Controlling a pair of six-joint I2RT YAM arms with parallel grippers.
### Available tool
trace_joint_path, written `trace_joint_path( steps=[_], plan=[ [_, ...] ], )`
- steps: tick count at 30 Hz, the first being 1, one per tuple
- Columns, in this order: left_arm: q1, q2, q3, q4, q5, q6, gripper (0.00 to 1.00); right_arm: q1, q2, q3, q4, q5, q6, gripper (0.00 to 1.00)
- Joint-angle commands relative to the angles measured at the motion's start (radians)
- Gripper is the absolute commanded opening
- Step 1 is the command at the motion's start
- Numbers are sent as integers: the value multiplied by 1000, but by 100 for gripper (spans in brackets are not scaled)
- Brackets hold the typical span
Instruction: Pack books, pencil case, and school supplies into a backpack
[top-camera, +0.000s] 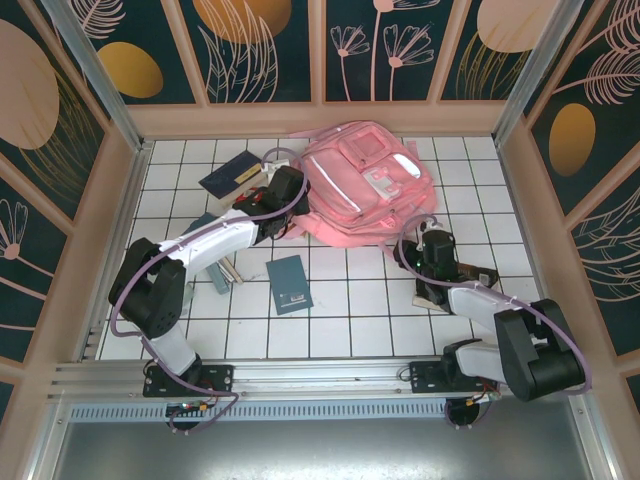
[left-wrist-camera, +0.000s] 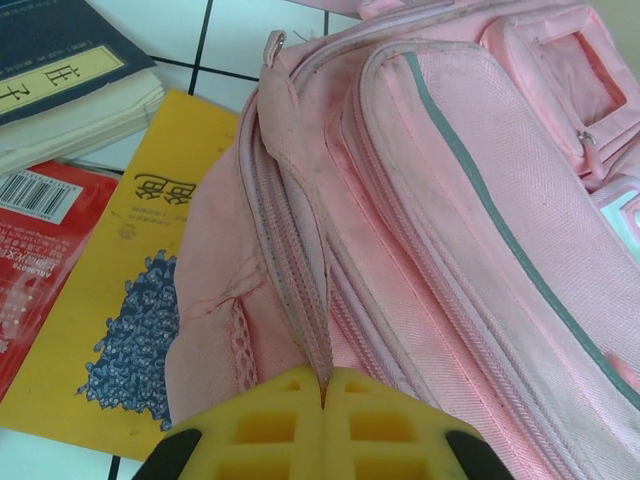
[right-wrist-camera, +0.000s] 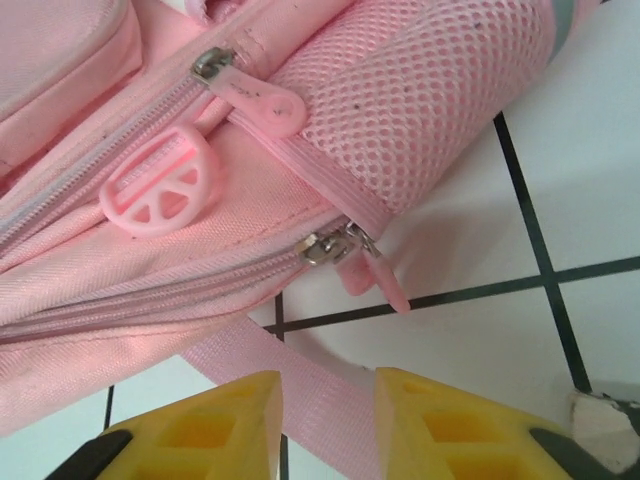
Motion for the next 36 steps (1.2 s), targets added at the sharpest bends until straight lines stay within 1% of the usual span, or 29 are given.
trace_joint_path(
  steps=[1, 8, 13, 16, 20, 24, 26, 30, 35, 36],
  plan=[
    [1, -26, 70, 14, -32, -6, 0, -5, 22, -4, 127, -15, 3, 30],
    [2, -45, 112, -13, -14, -12, 0, -19, 80, 0, 232, -70, -7, 33],
    [2, -49, 142, -25, -8, -15, 0, -68, 156, 38, 238, -159, 22, 33],
    [3, -47, 157, -30, -3, -18, 0, -81, 213, 67, 221, -175, 34, 32],
    [1, -50, 166, -34, 1, -18, 0, -84, 258, 86, 228, -151, 36, 32],
    [2, -52, 164, -34, 3, -20, 0, -85, 262, 83, 276, -132, 42, 27],
    [2, -52, 164, -34, 6, -23, 0, -84, 262, 79, 305, -128, 47, 26],
    [3, -49, 160, -28, 23, -28, 0, -85, 280, 101, 297, -102, 51, 32],
    [2, -50, 156, -24, 38, -37, 0, -84, 307, 111, 310, -52, 61, 33],
    [1, -50, 157, -23, 39, -38, 0, -85, 310, 111, 320, -44, 59, 26]
  ],
)
